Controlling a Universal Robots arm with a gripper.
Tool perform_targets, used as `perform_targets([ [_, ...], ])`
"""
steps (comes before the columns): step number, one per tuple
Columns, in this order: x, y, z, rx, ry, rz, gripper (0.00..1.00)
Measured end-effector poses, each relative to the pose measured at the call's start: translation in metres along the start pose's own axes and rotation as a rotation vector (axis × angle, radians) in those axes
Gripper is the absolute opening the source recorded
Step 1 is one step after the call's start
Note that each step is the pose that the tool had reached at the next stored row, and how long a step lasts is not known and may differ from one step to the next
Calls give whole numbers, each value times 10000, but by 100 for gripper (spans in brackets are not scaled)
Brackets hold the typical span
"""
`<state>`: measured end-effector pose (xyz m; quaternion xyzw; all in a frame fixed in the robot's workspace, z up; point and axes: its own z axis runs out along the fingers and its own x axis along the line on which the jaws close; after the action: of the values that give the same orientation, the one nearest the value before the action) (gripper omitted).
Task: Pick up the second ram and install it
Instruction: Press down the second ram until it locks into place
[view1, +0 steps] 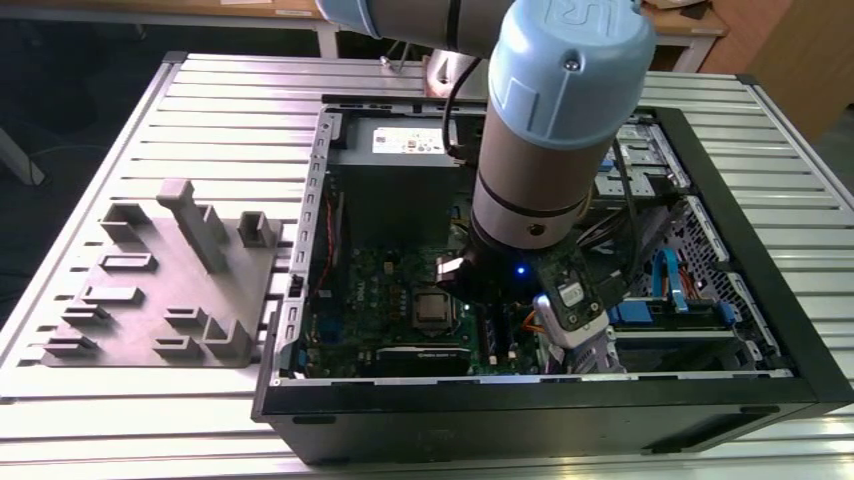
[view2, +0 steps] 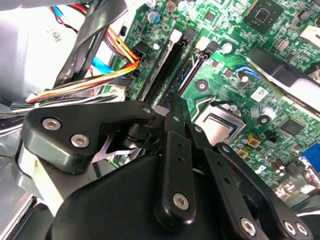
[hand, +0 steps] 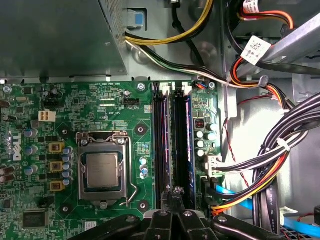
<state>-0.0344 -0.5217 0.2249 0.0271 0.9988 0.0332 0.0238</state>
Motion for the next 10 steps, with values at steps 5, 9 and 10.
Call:
perform_targets([
  [5,1,-2,29,-3,-9,-2,7],
  [9,2,-4,50,5,-10,-1,7],
  [10,3,-4,52,3,-11,-1,7],
])
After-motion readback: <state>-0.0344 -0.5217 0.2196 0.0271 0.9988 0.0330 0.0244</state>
